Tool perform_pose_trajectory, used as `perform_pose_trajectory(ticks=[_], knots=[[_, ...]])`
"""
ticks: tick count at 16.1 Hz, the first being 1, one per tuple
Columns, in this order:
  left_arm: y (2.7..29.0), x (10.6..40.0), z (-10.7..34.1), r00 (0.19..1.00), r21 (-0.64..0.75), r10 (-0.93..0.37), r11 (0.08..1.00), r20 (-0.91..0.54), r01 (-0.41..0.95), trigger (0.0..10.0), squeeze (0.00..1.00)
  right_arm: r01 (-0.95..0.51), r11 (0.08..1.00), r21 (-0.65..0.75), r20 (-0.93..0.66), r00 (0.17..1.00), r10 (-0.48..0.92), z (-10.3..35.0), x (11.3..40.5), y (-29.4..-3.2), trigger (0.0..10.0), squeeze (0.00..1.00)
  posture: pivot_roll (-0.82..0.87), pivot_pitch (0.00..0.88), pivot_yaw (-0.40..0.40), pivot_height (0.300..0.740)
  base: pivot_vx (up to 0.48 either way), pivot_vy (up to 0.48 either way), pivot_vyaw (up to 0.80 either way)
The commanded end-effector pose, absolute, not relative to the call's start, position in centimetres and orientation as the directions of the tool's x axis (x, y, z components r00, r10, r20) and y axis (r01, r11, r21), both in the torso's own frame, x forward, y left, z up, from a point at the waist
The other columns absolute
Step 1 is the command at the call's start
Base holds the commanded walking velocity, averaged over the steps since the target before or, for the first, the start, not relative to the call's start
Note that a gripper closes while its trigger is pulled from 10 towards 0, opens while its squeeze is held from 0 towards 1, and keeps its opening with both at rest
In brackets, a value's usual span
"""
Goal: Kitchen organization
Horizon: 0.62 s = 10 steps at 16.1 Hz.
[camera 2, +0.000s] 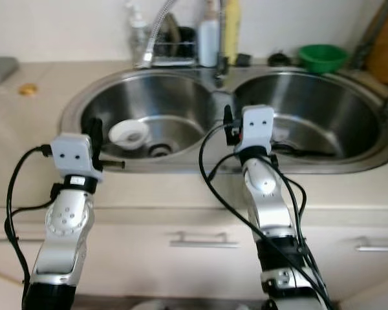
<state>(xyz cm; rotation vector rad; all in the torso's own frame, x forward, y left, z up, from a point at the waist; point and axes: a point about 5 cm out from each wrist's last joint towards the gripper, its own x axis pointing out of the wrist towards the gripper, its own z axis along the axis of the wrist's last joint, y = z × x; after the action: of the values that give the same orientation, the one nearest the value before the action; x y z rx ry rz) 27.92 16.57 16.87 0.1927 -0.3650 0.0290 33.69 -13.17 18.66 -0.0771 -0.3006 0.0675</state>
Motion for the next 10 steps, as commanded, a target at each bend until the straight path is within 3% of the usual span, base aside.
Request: perform_pose_trajectory(ticks=[1, 7, 10], knots=[[16.2, 27.9, 16.9, 0.934, 0.177, -0.020, 0.983, 0.357, -0.046, 10.0, 0.00, -0.027, 0.992, -0.120, 0.308, 0.949, 0.063, 18.9, 33.3, -13.8, 10.0, 0.00, 0.03, 0.013, 0.024, 0.740, 0.000, 0.480, 0.00], [16.2, 27.7, 17.0, 0.932, 0.176, -0.020, 0.983, 0.362, -0.047, 10.0, 0.00, 0.023, 0.980, -0.200, 0.374, 0.926, 0.054, 19.3, 32.2, -13.7, 10.0, 0.00, 0.03, 0.019, 0.021, 0.740, 0.000, 0.430, 0.00], [16.1, 27.7, 17.1, 0.927, 0.178, -0.020, 0.983, 0.375, -0.051, 10.0, 0.00, 0.055, 0.990, -0.131, 0.363, 0.932, -0.004, 18.9, 31.7, -14.6, 10.0, 0.00, 0.03, 0.021, 0.020, 0.740, 0.000, 0.000, -0.80]])
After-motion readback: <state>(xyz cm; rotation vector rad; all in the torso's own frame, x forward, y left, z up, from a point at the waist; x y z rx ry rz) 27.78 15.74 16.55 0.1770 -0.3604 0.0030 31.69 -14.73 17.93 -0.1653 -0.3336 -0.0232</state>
